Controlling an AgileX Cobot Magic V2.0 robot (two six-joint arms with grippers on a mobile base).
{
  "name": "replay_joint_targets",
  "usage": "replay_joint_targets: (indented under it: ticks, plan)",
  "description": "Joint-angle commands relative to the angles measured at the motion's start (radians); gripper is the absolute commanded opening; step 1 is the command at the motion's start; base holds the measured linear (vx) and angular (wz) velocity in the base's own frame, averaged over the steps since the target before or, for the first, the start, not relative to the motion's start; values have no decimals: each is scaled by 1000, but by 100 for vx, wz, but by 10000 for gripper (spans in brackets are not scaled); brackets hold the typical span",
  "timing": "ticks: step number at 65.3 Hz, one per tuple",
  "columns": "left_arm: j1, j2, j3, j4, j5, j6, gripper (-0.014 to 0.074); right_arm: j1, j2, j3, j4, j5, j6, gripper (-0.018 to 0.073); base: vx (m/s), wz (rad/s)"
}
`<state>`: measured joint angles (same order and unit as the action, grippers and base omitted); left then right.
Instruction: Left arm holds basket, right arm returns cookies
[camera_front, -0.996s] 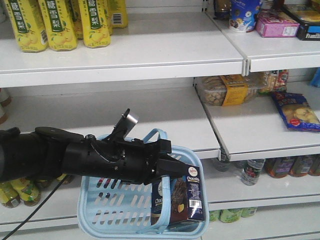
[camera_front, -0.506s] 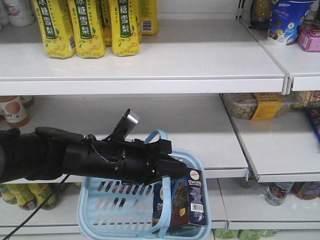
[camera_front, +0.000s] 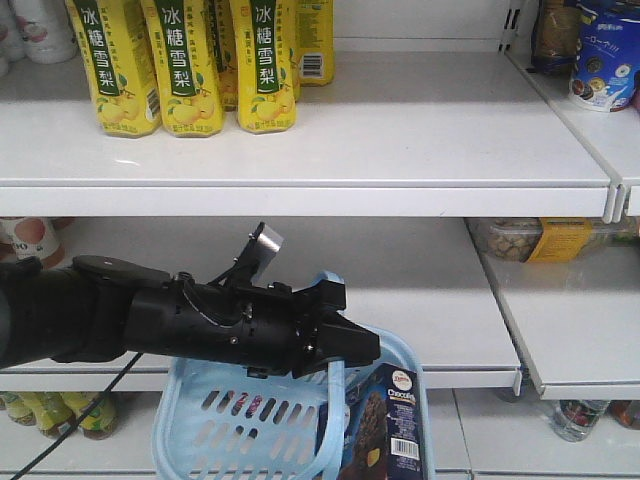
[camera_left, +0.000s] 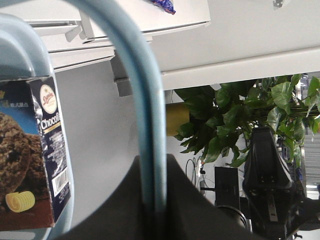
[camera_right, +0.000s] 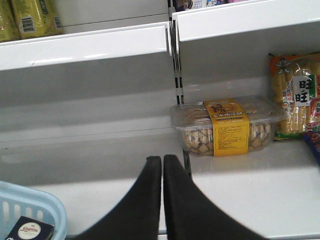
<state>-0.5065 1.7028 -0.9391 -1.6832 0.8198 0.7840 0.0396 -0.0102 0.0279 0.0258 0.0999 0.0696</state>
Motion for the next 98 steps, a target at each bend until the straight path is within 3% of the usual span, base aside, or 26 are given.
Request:
replay_joint_targets:
  ticks: [1, 98]
  plan:
    - [0, -52, -30, -85, 14, 37, -6, 0, -12, 2, -2, -78, -1, -8, 7, 2]
    - [0, -52, -30, -85, 14, 37, -6, 0, -12, 2, -2, -78, -1, -8, 2, 0]
